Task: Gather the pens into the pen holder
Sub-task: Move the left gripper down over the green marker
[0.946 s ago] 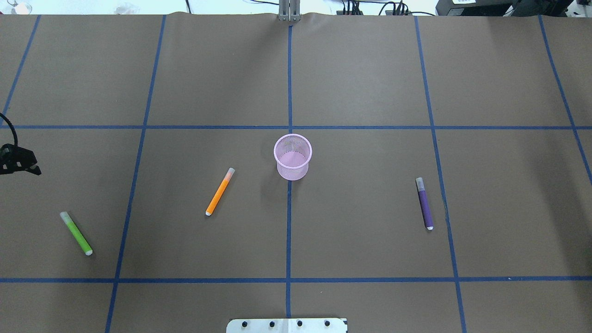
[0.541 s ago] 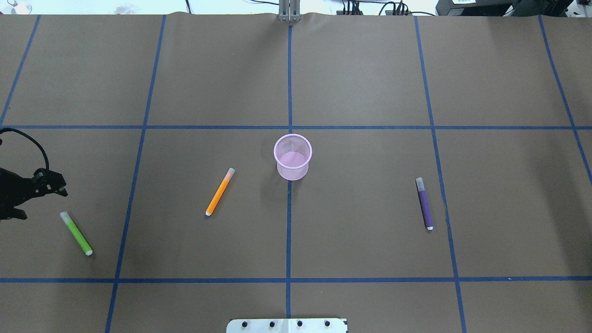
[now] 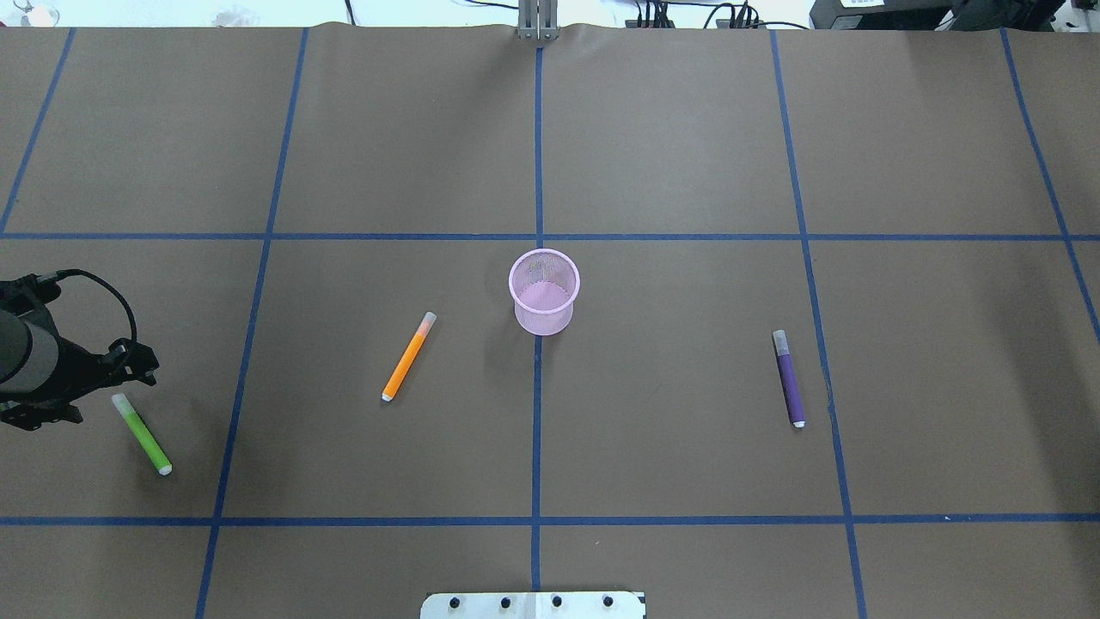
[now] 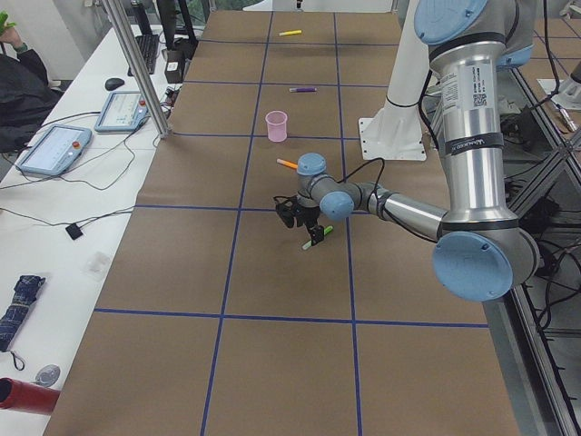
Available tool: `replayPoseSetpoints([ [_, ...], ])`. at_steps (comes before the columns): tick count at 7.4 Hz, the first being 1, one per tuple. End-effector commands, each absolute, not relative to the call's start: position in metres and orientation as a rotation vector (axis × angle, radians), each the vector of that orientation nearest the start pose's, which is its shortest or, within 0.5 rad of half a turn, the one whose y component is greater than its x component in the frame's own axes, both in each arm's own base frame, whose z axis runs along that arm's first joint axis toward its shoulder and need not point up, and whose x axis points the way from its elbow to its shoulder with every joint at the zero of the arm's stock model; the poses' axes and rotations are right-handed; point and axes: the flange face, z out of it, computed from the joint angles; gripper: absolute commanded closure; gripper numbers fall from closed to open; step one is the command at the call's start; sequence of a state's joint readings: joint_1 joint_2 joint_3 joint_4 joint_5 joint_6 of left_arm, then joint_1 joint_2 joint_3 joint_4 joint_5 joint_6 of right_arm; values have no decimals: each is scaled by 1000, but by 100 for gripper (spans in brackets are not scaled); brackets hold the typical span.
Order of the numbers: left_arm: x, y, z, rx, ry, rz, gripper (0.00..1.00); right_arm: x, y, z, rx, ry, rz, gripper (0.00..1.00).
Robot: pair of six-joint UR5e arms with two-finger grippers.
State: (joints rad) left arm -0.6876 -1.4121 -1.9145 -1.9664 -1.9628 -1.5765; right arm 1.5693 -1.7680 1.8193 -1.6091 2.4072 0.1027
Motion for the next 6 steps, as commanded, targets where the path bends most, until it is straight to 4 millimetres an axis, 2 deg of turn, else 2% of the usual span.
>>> replayPoseSetpoints([
  [1,299,-360,542,-172,674,-538,0,59,-410,624,-29,-837,89,0],
  [3,300,-361,545,-168,688,-531,0,59,-411,623,-28,-838,88,0],
  [4,301,-360,544,-168,689,-527,3,59,-412,622,-26,-838,88,0],
  [5,303,-359,544,-169,688,-524,15,59,-413,623,-26,-838,88,0],
  [6,303,-359,544,-167,692,-523,31,59,-414,622,-25,-838,87,0],
])
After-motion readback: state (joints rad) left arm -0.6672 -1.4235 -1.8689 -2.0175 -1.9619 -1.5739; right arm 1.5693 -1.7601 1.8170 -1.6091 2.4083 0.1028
